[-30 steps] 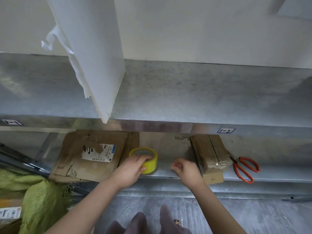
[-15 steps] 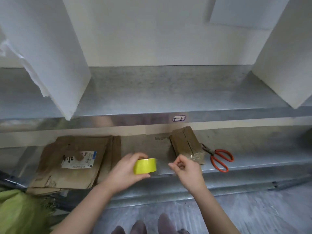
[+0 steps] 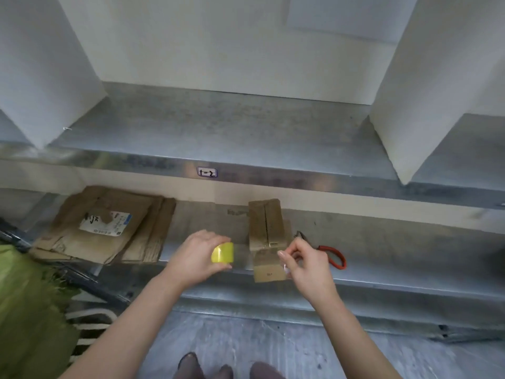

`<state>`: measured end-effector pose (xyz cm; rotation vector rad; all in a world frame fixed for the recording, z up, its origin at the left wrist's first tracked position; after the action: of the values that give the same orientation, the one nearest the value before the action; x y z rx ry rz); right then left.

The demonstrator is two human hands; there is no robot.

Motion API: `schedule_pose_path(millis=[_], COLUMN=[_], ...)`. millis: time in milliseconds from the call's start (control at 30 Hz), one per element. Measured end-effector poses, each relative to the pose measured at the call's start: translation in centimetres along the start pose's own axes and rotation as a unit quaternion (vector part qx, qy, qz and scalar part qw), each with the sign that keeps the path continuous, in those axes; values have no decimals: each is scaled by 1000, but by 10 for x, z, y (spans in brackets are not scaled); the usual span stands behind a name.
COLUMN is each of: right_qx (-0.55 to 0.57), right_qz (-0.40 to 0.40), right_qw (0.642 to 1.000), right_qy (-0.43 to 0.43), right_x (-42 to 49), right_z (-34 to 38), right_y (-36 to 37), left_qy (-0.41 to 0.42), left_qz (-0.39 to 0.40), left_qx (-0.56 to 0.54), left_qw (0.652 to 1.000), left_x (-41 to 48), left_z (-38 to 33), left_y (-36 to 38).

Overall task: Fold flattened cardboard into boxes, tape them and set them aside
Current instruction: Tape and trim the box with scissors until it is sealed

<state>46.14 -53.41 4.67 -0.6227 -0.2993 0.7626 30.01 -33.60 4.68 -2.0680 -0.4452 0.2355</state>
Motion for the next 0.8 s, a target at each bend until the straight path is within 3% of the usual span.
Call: schedule_pose_path(millis=[133, 333, 567, 800], right_qx=[14, 52, 72, 72], right_qz=[47, 52, 120, 122], right_qw=[999, 996, 987, 983], right_qy=[13, 57, 81, 119], right_x=[8, 32, 36, 45], right_z=[-14, -30, -26, -43], right_y=[-15, -39, -34, -35], left_qy=[-45, -94, -118, -114], left_qz=[6, 39, -31, -4], left_qx=[-33, -129, -35, 1], left_qw=[998, 986, 992, 993], left_x=[-6, -10, 11, 26], left_z=[-14, -33, -21, -24], left_y=[4, 1, 3, 12])
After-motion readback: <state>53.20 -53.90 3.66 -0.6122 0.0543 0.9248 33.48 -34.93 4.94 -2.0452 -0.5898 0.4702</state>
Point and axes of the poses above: each hand's wrist, its own x-axis towards the middle knuckle, its own y-axis out of the palm, z = x × y, the point moved 2 cm from there along x, towards the middle knuckle, and after that the axes turned 5 degrees about -x, right-handed, at the moved point
